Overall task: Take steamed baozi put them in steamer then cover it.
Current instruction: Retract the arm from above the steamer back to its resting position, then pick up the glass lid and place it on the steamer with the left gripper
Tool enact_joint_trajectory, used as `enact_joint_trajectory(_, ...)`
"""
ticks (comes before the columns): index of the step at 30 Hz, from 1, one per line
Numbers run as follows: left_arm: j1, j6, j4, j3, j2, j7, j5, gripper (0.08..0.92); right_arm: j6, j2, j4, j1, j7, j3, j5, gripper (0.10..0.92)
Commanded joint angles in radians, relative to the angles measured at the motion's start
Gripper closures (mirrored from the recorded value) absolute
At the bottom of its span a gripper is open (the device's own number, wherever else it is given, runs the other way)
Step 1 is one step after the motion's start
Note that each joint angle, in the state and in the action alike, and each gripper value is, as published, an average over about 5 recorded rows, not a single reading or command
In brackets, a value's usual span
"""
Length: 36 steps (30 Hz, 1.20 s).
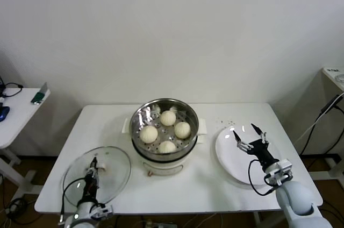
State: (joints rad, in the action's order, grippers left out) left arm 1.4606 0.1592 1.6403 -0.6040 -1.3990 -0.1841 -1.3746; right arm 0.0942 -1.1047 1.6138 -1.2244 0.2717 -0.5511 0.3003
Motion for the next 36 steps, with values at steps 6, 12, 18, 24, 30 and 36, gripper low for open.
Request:
enact_joint_trajectory(6, 0.072, 0.027, 0.192, -0.012, 0.044, 0.021, 0.059, 0.856, -0.001, 0.013, -0.011, 0.017, -0.001, 0.003, 0.001, 0.203)
enact_joint_trajectory(12, 0.153, 0.130, 0.354, -0.043, 0.107, 0.038, 0.087, 0.857, -0.001, 0.023, -0.030, 0.037, -0.003, 0.007, 0.003, 0.203)
enact_joint_trajectory(18, 0.197, 0.227, 0.498, -0.070, 0.180, 0.080, 0.117, 0.857, 0.000, 0.029, -0.057, 0.067, -0.004, 0.019, 0.002, 0.203)
enact_joint_trajectory(24, 0.189, 0.302, 0.564, -0.054, 0.277, 0.111, 0.136, 0.857, -0.011, 0.038, -0.070, 0.095, -0.004, 0.047, -0.001, 0.203)
enact_joint_trajectory(30, 0.055, 0.387, 0.579, 0.073, 0.454, 0.188, 0.142, 0.857, -0.022, 0.037, -0.080, 0.123, -0.009, 0.067, -0.009, 0.203)
enact_joint_trajectory(36, -0.219, 0.514, 0.562, 0.331, 0.527, 0.289, 0.156, 0.857, -0.022, 0.022, -0.094, 0.135, -0.010, 0.074, -0.017, 0.203)
